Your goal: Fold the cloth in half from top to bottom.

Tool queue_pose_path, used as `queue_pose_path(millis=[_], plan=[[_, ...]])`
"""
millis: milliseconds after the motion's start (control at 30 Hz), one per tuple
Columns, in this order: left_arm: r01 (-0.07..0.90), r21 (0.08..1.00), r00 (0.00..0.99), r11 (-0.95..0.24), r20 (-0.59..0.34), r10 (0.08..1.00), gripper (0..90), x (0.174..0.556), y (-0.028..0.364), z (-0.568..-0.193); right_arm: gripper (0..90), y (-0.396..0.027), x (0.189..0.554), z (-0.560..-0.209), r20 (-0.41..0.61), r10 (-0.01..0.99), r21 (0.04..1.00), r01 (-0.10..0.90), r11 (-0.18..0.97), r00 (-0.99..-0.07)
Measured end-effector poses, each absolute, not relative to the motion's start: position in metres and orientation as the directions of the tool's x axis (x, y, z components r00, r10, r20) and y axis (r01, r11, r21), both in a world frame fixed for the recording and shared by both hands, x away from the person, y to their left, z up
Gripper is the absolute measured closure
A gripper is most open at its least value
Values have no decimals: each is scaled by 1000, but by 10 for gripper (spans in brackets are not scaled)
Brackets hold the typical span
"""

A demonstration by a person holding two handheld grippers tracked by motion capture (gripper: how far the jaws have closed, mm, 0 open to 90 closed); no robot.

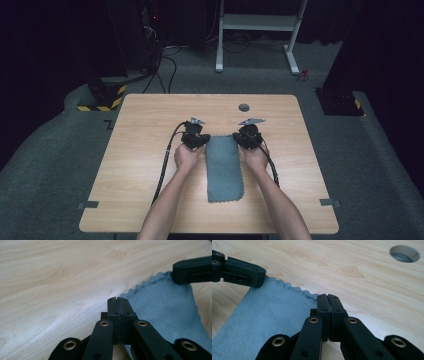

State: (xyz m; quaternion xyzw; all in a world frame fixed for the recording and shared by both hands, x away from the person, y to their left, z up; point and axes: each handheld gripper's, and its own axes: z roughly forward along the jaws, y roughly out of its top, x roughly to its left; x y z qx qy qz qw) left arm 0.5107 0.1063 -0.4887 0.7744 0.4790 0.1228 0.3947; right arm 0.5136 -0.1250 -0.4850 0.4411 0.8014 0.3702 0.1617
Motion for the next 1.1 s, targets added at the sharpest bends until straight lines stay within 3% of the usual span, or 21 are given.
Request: queue_pose_path(millis=[500,833,1100], plan=[[596,777,524,-202,-186,831,894,518,106,-460,894,-127,519,-459,33,828,766,547,339,-559],[582,782,552,-224,-178,814,891,499,107,-475,893,-133,506,-482,52,792,744,553,376,-609],[579,772,577,-261,-163,800,894,487,108,-476,893,-136,496,-480,68,767,753,537,380,-639]])
